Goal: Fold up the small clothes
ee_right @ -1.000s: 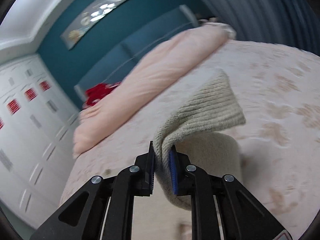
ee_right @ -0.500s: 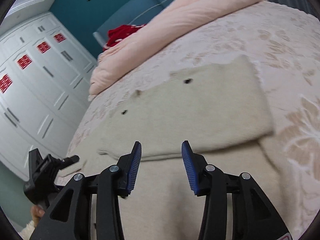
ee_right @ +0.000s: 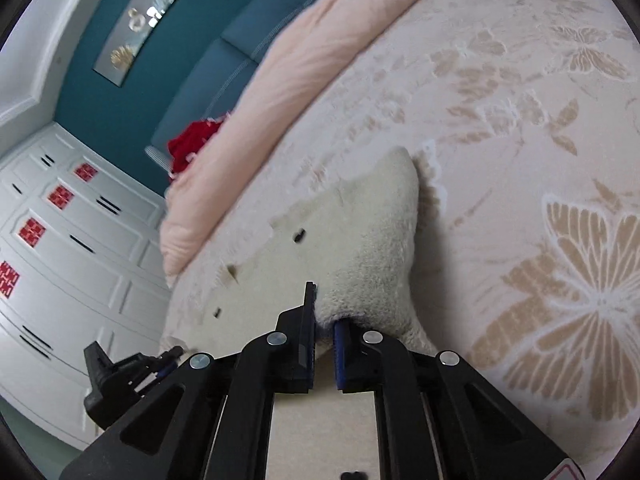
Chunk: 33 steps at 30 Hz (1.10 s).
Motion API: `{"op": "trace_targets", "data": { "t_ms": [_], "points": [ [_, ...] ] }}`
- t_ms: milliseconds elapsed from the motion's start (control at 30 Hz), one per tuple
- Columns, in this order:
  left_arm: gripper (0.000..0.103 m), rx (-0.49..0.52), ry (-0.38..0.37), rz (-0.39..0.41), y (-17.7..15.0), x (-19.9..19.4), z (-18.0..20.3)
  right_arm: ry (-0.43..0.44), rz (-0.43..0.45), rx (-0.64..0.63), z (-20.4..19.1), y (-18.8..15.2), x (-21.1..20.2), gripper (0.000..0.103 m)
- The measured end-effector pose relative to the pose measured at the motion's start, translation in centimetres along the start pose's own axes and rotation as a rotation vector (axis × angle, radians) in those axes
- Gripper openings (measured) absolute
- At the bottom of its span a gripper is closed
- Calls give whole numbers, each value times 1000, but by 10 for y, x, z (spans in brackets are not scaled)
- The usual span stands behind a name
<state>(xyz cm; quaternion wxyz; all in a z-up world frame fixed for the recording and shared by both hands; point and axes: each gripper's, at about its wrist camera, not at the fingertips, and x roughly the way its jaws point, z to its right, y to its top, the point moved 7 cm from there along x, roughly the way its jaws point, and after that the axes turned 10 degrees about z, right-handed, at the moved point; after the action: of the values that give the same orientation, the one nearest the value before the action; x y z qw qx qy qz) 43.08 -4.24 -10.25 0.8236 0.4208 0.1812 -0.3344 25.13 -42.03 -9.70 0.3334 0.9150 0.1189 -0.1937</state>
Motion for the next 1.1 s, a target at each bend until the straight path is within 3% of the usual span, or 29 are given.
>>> {"op": "trace_targets", "data": {
  "t_ms": [67,167,200,233,333,433,500,633,733,833,900,933,1033,1067,1100],
  "points": [
    [9,36,4,41,5,-4,-1,-47,16,-54,5,0,-3,8],
    [9,41,74,-21,-15,10,-27,-224,-139,-100,47,-31,19,7],
    [9,49,104,-35,-23,14,-37,-204,-142,-86,52,-36,17,6],
    [9,51,119,-41,-30,15,-46,-200,-127,-85,50,-33,12,5],
    [11,4,69,-17,-38,9,-63,-239,-86,-104,41,-23,-11,9],
    [12,2,48,0,-39,11,-65,-302,52,-203,19,-2,-43,17],
    [12,29,49,20,-42,12,-62,-258,71,-244,-7,11,-35,17],
    [12,35,42,62,-45,10,-62,-113,-107,-384,-81,-4,49,17],
    [12,37,35,75,-46,10,-63,-59,-303,-508,-124,-54,127,17],
    [13,40,24,91,-48,11,-64,-57,-448,-536,-129,-104,183,16],
    [13,45,19,103,-49,11,-65,-88,-437,-545,-116,-106,202,2],
    [13,49,17,108,-49,11,-65,-67,-426,-507,-108,-98,203,0],
    [13,45,5,116,-50,12,-67,-172,-309,-382,-70,-38,181,2],
    [13,43,2,119,-50,12,-67,-175,-255,-372,-62,-20,164,14],
    [13,44,1,122,-51,11,-66,-177,-230,-381,-53,-6,149,13]
  ]
}}
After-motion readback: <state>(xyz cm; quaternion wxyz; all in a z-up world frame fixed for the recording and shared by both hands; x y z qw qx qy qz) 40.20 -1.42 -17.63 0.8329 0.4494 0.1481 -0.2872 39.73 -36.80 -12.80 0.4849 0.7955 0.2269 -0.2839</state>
